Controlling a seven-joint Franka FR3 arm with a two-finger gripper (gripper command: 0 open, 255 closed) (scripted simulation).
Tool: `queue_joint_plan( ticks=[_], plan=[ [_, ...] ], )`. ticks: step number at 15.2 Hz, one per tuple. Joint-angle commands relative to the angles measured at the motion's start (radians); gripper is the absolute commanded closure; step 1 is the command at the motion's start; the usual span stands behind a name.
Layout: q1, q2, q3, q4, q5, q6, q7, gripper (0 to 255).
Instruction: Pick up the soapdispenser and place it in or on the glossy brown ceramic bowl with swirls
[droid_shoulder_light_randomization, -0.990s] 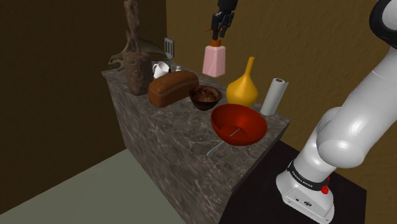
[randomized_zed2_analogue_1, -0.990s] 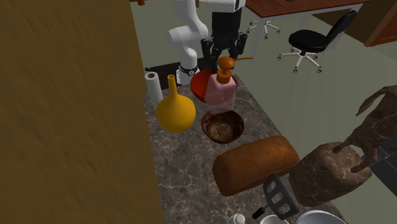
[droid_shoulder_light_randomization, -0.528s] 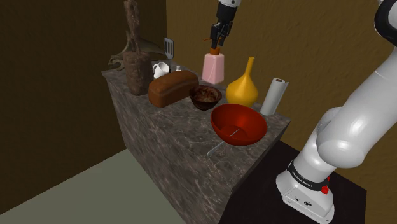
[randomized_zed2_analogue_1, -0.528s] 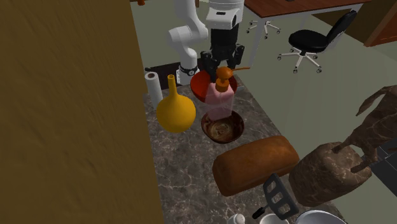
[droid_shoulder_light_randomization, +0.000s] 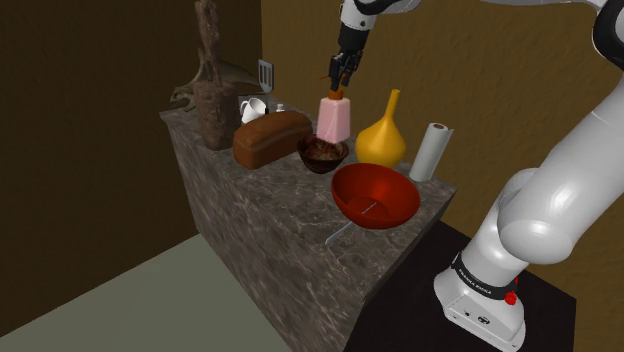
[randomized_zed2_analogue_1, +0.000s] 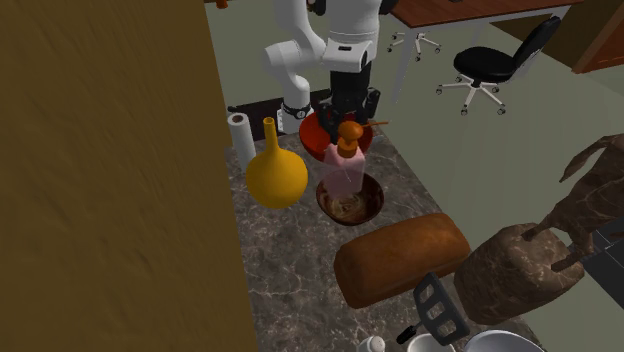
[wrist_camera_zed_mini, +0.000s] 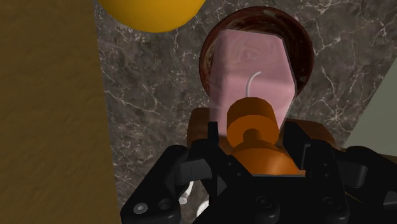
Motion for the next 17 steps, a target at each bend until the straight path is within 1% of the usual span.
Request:
queue_joint_plan(
  ticks=[1,3,11,12,17],
  plan=[
    [0.000,0.001,0.000,-0.026,0.000,0.028,0.001,255],
    [-0.001,0.001,-0.001,-0.056,-0.001,0.058,0.002,255],
    [-0.001,0.001,-0.001,-0.056,-0.001,0.058,0.002,255],
    [-0.001,0.001,-0.001,-0.056,-0.001,0.058,0.002,0],
    [-0.001,0.001,-0.001,-0.056,-0.001,0.058,0.002,0]
  ],
)
